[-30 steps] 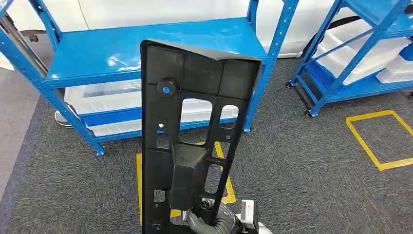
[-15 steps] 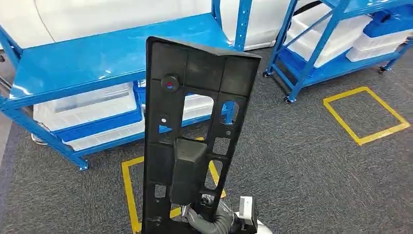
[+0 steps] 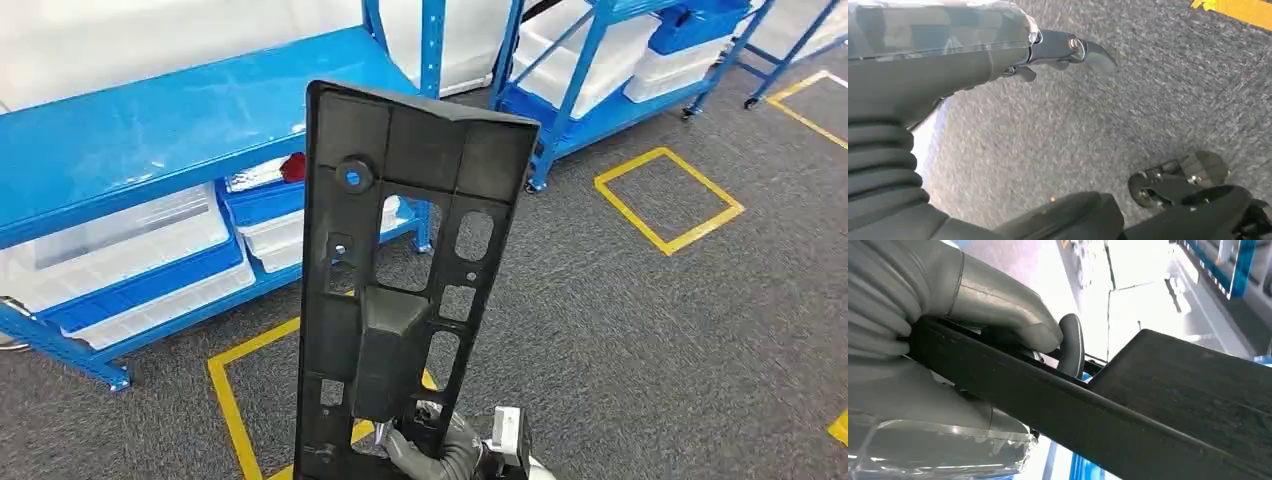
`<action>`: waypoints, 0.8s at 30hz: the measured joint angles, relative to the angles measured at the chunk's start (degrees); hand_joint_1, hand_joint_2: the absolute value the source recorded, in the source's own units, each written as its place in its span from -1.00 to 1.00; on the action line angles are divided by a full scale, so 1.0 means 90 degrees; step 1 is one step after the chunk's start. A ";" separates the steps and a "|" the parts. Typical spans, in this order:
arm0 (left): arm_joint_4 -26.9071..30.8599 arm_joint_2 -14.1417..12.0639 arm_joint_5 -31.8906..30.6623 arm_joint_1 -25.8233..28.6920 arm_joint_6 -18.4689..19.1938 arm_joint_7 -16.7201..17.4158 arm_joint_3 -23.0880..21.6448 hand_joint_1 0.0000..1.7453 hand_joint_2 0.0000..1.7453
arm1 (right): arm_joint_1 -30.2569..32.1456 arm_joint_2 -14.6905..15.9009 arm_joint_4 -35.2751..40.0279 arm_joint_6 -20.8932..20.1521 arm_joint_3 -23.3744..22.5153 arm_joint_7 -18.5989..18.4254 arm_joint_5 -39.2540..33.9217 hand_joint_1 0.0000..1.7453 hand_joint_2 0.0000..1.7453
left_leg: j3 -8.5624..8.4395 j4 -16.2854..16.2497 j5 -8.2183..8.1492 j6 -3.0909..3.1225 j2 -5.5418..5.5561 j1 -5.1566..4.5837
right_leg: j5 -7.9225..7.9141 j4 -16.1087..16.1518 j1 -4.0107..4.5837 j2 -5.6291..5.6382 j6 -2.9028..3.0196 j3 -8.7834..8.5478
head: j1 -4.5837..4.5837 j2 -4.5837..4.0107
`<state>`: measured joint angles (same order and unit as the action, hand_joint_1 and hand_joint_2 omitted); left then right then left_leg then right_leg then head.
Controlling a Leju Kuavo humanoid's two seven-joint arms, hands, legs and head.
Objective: Take the parts from the cabinet and place them on the table.
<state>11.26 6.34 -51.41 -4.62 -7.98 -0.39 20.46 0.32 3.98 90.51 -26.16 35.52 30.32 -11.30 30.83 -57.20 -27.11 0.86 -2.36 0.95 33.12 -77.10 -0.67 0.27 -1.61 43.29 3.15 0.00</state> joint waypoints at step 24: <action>0.0000 0.0063 -0.0022 -0.0062 0.0012 -0.0345 -0.0087 -1.00 1.00 | 0.0004 -0.0012 0.0019 -0.0078 0.0000 0.0053 0.0000 0.94 1.00 | -0.0009 -0.0080 -0.0065 -0.0121 0.0581 0.0009 | -0.0942 0.2071 0.0035 0.0845 0.0120 -0.0948 | 0.0000 0.0000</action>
<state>11.26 6.91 -51.60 -5.19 -7.87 -3.50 19.67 0.35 3.87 90.68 -26.86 35.52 30.80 -11.30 30.75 -57.92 -27.69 -0.23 2.87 1.03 24.65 -58.46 -0.36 7.88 -0.53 34.76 3.15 0.00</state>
